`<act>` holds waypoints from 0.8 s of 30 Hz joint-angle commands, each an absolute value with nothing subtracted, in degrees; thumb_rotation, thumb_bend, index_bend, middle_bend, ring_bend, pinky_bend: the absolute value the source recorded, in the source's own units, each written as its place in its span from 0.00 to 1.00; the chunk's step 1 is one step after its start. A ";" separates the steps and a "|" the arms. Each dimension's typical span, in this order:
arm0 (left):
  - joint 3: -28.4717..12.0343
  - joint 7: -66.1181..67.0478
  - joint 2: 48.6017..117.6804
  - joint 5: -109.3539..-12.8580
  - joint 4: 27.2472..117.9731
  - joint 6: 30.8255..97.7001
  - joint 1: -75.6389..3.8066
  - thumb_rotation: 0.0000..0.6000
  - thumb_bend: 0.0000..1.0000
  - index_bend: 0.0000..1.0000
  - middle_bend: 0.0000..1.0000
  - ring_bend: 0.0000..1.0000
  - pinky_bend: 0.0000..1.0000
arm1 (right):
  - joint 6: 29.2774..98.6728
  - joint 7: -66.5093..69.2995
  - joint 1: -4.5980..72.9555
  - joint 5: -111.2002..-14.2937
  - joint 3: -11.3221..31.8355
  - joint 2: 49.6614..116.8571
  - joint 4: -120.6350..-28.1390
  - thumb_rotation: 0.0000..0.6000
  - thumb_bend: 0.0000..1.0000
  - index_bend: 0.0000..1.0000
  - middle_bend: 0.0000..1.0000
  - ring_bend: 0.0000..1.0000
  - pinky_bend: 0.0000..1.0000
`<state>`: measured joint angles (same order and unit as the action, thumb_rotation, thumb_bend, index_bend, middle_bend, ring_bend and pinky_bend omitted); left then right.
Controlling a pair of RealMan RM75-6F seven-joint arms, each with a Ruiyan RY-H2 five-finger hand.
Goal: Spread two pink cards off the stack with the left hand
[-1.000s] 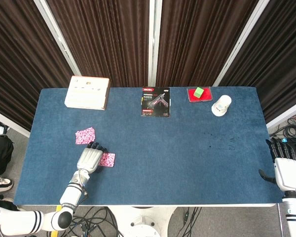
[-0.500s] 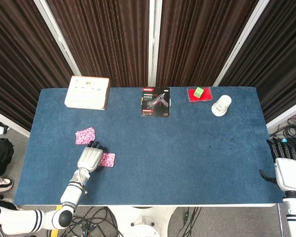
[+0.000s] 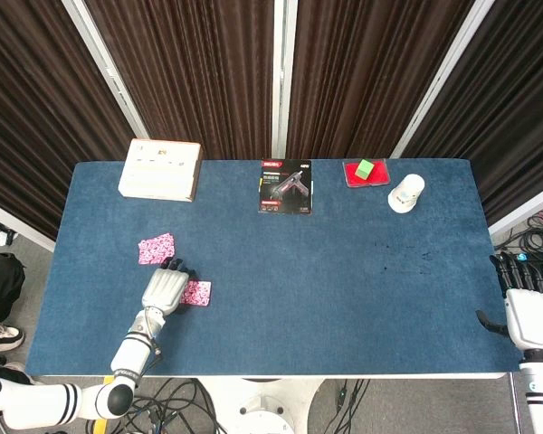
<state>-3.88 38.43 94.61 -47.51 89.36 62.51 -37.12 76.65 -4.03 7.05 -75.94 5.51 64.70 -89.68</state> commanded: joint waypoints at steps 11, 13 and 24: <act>-3.97 36.90 94.69 -48.66 88.79 62.32 -36.79 1.00 0.24 0.36 0.37 0.16 0.10 | 76.37 -3.98 7.07 -75.49 5.59 64.77 -89.41 1.00 0.13 0.00 0.00 0.00 0.00; -4.02 36.40 94.69 -49.13 88.63 62.33 -36.69 1.00 0.24 0.36 0.37 0.16 0.10 | 76.30 -3.93 7.06 -75.39 5.59 64.81 -89.30 1.00 0.13 0.00 0.00 0.00 0.00; -3.89 34.74 94.78 -50.69 87.80 62.00 -36.17 1.00 0.25 0.38 0.40 0.19 0.10 | 76.10 -4.00 7.08 -75.17 5.60 64.89 -89.19 1.00 0.13 0.00 0.00 0.00 0.00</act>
<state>-3.90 34.74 94.78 -50.68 87.81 62.01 -36.18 76.09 -4.00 7.08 -75.16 5.60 64.89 -89.18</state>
